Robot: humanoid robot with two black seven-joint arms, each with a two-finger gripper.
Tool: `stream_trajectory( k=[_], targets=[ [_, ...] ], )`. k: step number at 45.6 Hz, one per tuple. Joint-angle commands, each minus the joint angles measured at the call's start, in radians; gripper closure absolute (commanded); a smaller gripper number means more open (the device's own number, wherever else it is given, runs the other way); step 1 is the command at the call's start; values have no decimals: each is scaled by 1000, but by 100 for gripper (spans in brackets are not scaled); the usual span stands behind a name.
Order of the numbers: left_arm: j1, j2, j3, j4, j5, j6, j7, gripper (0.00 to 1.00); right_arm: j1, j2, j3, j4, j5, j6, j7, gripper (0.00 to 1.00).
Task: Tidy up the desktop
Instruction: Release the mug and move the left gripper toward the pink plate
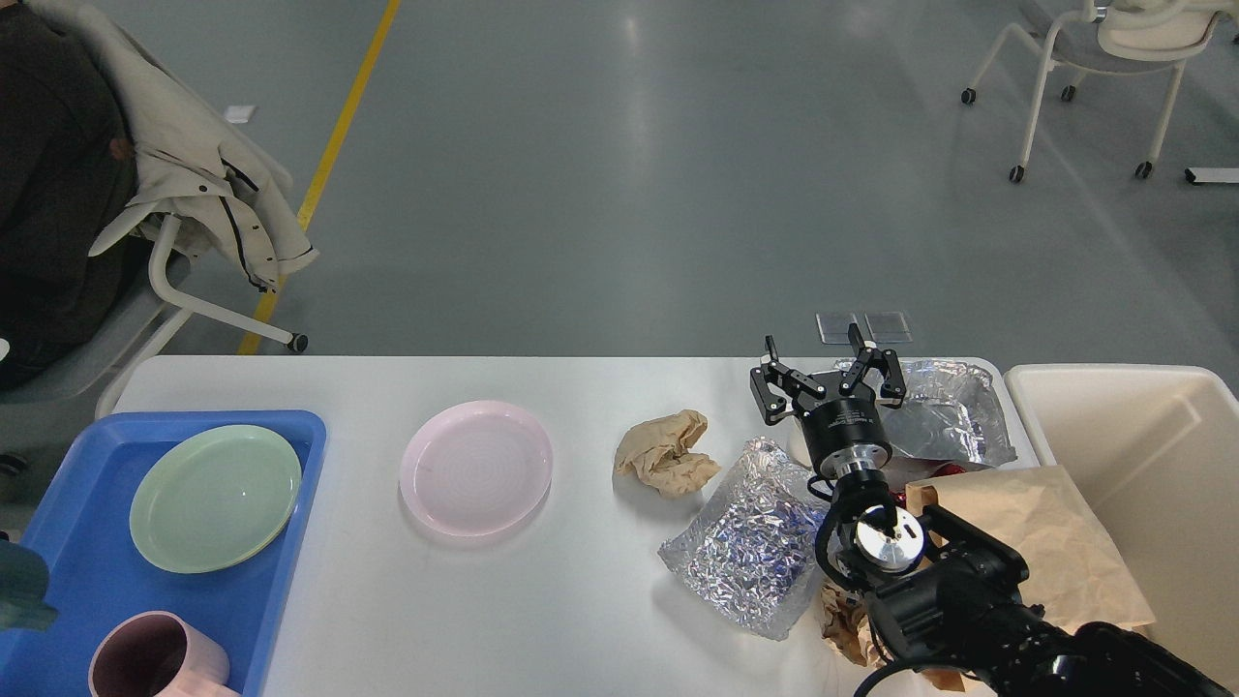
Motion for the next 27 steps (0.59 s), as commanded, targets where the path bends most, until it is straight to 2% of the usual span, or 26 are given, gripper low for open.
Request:
stream_trajectory(
  k=[1, 14, 27],
  targets=[
    [132, -32, -65, 10, -11, 57, 6, 100, 0, 0, 0, 1, 0, 0, 0, 0],
    [279, -95, -94, 56, -68, 144, 5, 99, 0, 0, 0, 1, 0, 0, 0, 0],
    [390, -128, -154, 151, -106, 149, -10, 94, 0, 0, 0, 0, 0, 0, 0, 0]
  ],
)
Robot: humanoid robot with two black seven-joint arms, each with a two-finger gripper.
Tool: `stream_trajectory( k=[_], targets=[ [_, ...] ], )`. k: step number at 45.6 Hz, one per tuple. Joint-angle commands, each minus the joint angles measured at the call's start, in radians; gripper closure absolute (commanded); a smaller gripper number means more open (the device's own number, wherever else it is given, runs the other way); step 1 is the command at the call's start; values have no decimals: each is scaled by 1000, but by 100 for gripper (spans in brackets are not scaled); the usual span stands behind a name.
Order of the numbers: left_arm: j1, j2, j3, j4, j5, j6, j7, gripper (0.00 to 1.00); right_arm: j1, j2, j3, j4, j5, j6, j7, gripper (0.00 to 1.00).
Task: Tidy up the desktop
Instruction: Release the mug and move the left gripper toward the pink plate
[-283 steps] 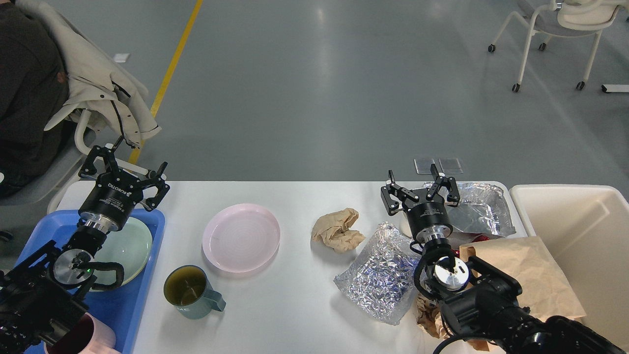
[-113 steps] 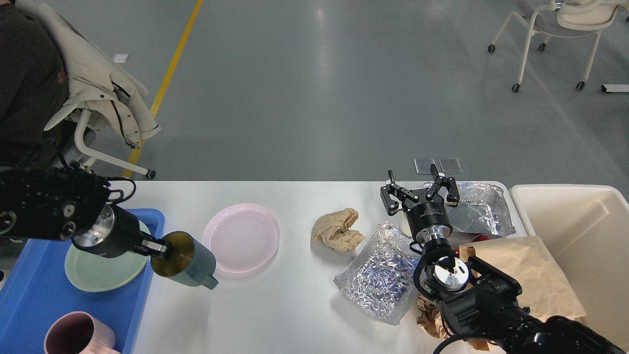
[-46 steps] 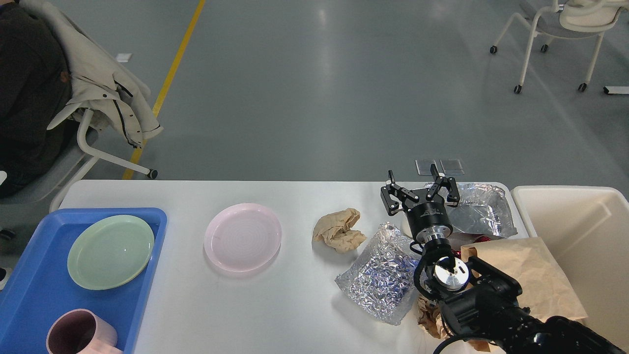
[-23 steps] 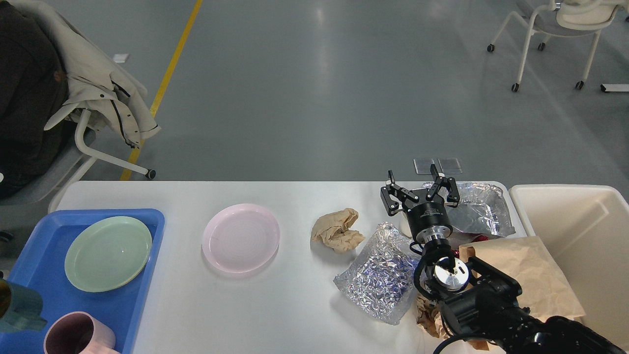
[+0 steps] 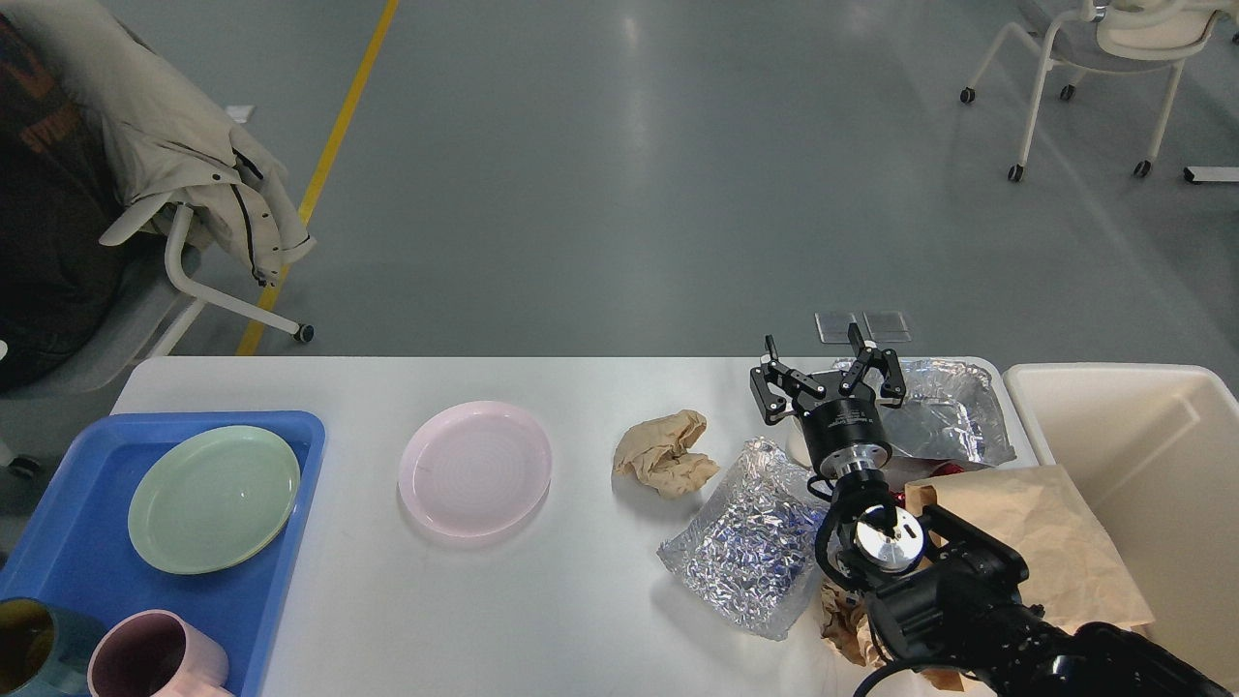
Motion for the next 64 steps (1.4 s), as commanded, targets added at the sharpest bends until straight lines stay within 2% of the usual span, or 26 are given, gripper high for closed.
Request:
stream_trajectory(
  k=[1, 4, 10, 14, 20, 26, 30, 43, 49, 56, 60, 64],
  targets=[
    [46, -4, -33, 29, -6, 0, -2, 93, 0, 0, 0, 0, -2, 0, 0, 0],
    [65, -6, -51, 40, -8, 0, -2, 87, 0, 0, 0, 0, 0, 0, 0, 0],
    [91, -6, -94, 54, -8, -1, -3, 62, 0, 0, 0, 0, 0, 0, 0, 0],
    [93, -6, -99, 69, -8, -1, -11, 40, 0, 0, 0, 0, 0, 1, 0, 0],
    [79, -1, -102, 71, -6, -12, -46, 24, 0, 0, 0, 0, 0, 0, 0, 0],
    [73, 9, -131, 71, -6, -17, -87, 18, 0, 0, 0, 0, 0, 0, 0, 0],
    [22, 17, -133, 101, -3, -49, -121, 17, 0, 0, 0, 0, 0, 1, 0, 0],
    [-295, 16, -131, 268, 20, -315, -216, 16, 0, 0, 0, 1, 0, 0, 0, 0],
    [-492, -29, -134, 311, 28, -452, -216, 16, 0, 0, 0, 0, 0, 0, 0, 0],
    [-703, -173, -137, 311, 11, -605, -206, 16, 0, 0, 0, 0, 0, 0, 0, 0],
    [-792, -265, -168, 311, -26, -645, -201, 16, 0, 0, 0, 0, 0, 0, 0, 0],
    [-822, -355, -179, 296, -116, -650, -183, 16, 0, 0, 0, 0, 0, 0, 0, 0]
  ],
)
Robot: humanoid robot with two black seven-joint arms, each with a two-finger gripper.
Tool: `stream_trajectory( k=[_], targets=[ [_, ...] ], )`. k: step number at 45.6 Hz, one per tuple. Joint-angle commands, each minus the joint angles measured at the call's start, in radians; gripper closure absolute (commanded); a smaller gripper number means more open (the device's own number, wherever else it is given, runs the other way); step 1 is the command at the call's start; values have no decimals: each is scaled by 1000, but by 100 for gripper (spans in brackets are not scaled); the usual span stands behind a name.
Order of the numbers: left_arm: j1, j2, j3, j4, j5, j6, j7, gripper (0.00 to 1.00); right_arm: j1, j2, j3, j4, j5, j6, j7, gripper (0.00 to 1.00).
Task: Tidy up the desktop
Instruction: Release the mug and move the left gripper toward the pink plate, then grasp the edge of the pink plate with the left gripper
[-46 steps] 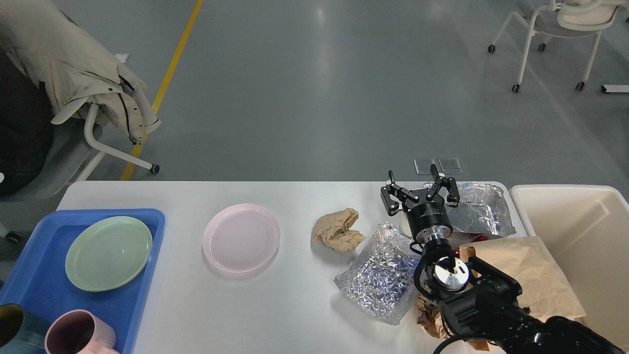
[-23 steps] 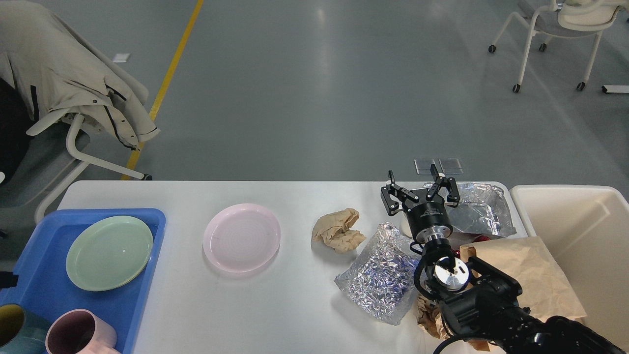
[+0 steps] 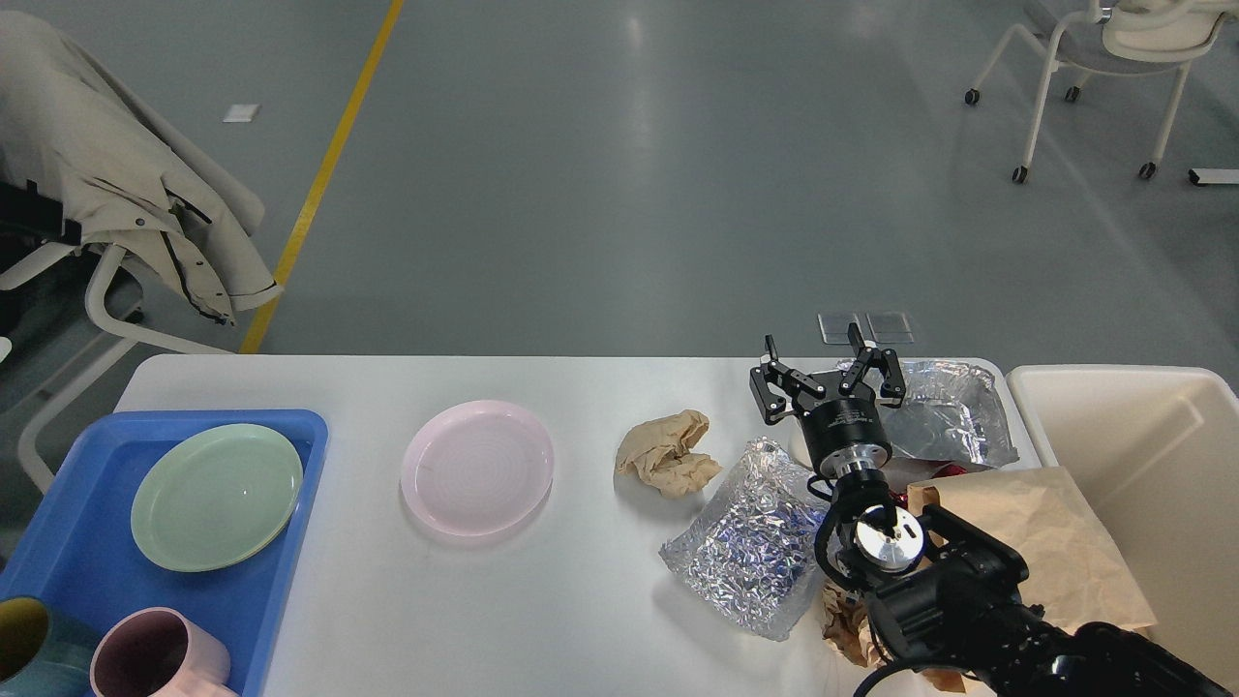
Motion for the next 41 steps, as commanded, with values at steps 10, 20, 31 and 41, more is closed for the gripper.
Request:
stream_trajectory(
  k=[10, 20, 31, 41],
  targets=[
    [-62, -459, 454, -216, -664, 247, 31, 16, 0, 0, 0, 0, 0, 0, 0, 0],
    [58, -584, 531, -401, -755, 491, 52, 16, 0, 0, 0, 1, 0, 1, 0, 0],
    [257, -579, 492, -379, -749, 611, 184, 17, 0, 0, 2, 1, 0, 1, 0, 0],
    [384, -590, 421, -323, -754, 687, 308, 19, 0, 0, 0, 1, 0, 1, 0, 0]
  ],
)
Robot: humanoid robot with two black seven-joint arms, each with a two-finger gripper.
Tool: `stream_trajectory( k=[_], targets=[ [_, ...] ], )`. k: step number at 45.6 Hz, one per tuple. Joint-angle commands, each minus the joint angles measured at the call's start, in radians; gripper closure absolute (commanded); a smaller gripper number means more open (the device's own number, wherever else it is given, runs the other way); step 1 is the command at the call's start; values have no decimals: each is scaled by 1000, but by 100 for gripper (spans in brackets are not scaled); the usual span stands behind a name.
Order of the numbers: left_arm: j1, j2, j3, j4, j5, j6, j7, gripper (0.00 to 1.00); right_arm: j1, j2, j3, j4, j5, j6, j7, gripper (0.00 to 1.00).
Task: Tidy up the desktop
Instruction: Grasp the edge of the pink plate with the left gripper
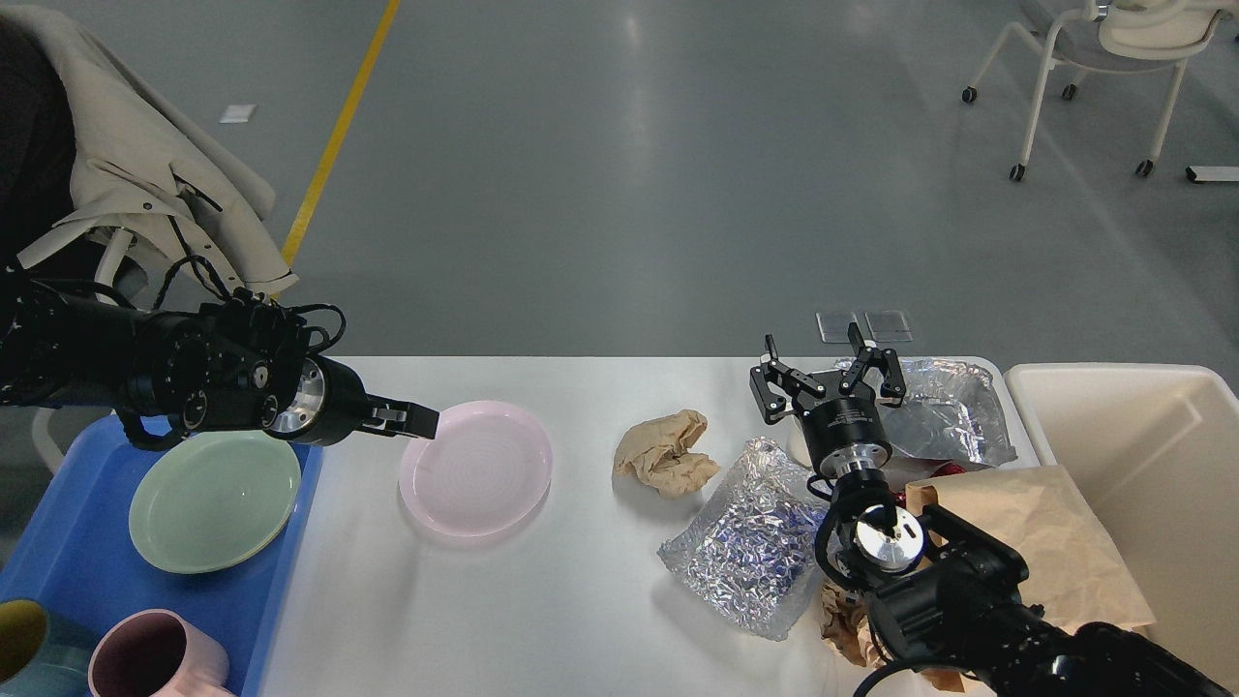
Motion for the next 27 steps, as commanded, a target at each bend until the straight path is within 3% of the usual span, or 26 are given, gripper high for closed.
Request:
stream_trajectory(
  k=[1, 13, 27],
  targets=[
    [83, -5, -49, 39, -2, 39, 74, 19, 0, 0, -1, 0, 0, 0, 0, 0],
    [163, -8, -109, 115, -4, 40, 184, 24, 0, 0, -1, 0, 0, 0, 0, 0],
    [296, -93, -107, 310, -4, 33, 213, 32, 0, 0, -1, 0, 0, 0, 0, 0]
  ],
)
